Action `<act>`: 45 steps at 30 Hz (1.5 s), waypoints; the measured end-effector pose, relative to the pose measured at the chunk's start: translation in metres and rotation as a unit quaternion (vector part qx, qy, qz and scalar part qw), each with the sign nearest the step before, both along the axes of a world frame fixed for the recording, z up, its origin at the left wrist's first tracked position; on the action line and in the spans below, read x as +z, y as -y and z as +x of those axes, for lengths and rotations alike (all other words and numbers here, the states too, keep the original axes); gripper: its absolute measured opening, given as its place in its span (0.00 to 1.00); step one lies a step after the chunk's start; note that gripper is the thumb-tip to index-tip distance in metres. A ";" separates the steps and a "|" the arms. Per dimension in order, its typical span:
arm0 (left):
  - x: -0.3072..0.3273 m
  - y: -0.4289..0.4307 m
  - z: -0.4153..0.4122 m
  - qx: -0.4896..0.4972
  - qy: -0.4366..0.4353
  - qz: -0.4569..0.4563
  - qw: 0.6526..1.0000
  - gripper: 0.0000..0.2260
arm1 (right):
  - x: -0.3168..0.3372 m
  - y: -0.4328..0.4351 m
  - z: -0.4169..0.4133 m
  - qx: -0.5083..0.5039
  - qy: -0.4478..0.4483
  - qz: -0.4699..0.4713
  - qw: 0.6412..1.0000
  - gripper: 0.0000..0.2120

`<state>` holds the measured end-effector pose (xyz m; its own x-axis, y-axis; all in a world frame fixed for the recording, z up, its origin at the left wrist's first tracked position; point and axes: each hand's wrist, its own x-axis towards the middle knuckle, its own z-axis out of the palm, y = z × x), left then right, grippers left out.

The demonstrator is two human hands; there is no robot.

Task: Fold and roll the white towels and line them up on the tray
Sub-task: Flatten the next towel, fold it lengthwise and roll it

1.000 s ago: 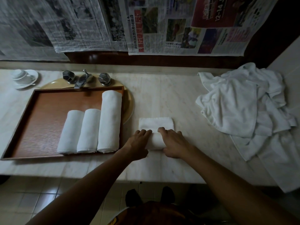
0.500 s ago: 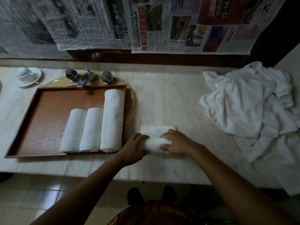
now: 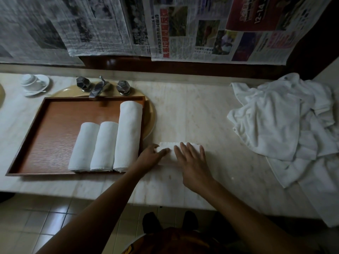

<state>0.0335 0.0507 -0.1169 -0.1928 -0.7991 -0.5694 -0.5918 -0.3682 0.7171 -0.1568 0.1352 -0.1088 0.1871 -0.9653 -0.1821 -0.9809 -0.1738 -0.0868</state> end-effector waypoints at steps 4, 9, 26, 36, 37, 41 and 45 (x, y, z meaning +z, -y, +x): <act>0.008 -0.005 -0.002 0.062 -0.021 0.030 0.997 0.27 | -0.002 0.032 -0.004 -0.005 -0.012 0.020 1.000 0.53; 0.009 -0.004 -0.012 0.173 -0.170 0.153 0.958 0.25 | 0.002 0.069 -0.005 -0.001 -0.042 0.050 0.998 0.50; 0.070 -0.002 0.047 0.133 -0.293 0.046 0.946 0.27 | 0.067 0.039 0.032 -0.016 0.160 -0.083 0.984 0.43; 0.096 -0.006 0.167 0.175 -0.374 -0.032 0.910 0.31 | 0.108 0.058 0.125 -0.375 0.698 0.249 0.557 0.19; 0.095 -0.007 0.175 0.174 -0.380 -0.033 0.908 0.32 | 0.110 0.062 0.135 -0.377 0.718 0.249 0.530 0.18; 0.092 -0.007 0.200 0.199 -0.398 -0.046 0.894 0.30 | 0.111 0.082 0.170 -0.359 0.724 0.205 0.552 0.17; 0.099 -0.006 0.207 0.268 -0.368 -0.069 0.888 0.24 | 0.103 0.103 0.192 -0.321 0.672 0.147 0.651 0.20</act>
<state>0.2409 0.0568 -0.0174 -0.0438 -0.9410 -0.3354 0.2899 -0.3333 0.8972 0.0352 0.0321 -0.0059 -0.0562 -0.8836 -0.4648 0.1536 0.4524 -0.8785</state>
